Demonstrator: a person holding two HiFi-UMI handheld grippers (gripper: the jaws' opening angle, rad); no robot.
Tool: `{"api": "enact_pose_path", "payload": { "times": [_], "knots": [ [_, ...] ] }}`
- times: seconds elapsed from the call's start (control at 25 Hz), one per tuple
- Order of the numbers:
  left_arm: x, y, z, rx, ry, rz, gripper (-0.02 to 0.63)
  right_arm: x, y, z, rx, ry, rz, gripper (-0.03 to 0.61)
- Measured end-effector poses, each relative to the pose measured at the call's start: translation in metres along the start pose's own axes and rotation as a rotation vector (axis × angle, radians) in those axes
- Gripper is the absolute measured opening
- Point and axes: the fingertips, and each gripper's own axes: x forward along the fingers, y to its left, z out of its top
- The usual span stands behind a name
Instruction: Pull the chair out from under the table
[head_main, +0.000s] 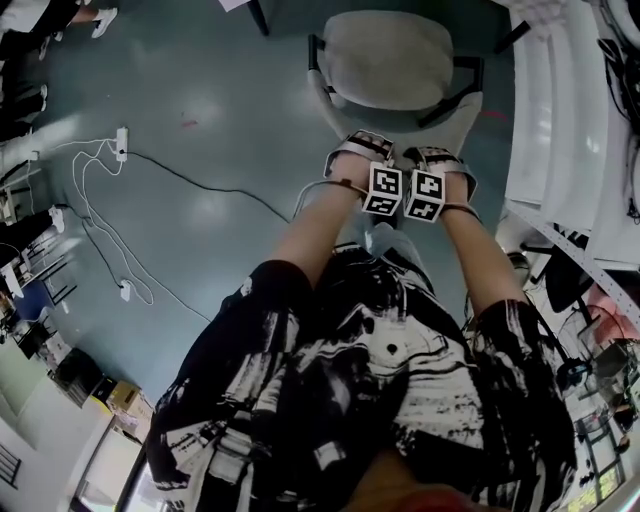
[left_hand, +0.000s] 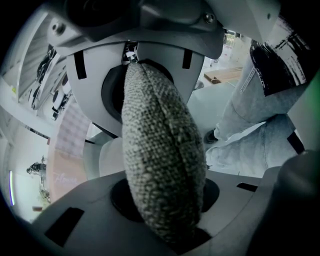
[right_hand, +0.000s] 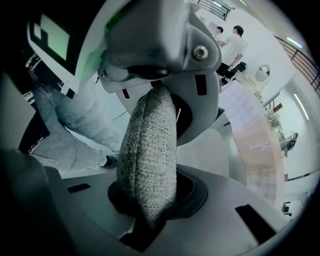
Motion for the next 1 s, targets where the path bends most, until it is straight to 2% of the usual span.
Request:
{"api": "enact_pose_path", "payload": {
  "times": [0.44, 1.0],
  "knots": [
    [-0.011, -0.042, 0.026, -0.035, 0.009, 0.008, 0.109, -0.018, 0.048, 0.003, -0.035, -0.018, 0.013, 0.051],
    [-0.019, -0.08, 0.052, -0.018, -0.003, 0.015, 0.107, -0.03, 0.093, 0.0, -0.007, -0.003, 0.025, 0.051]
  ]
}}
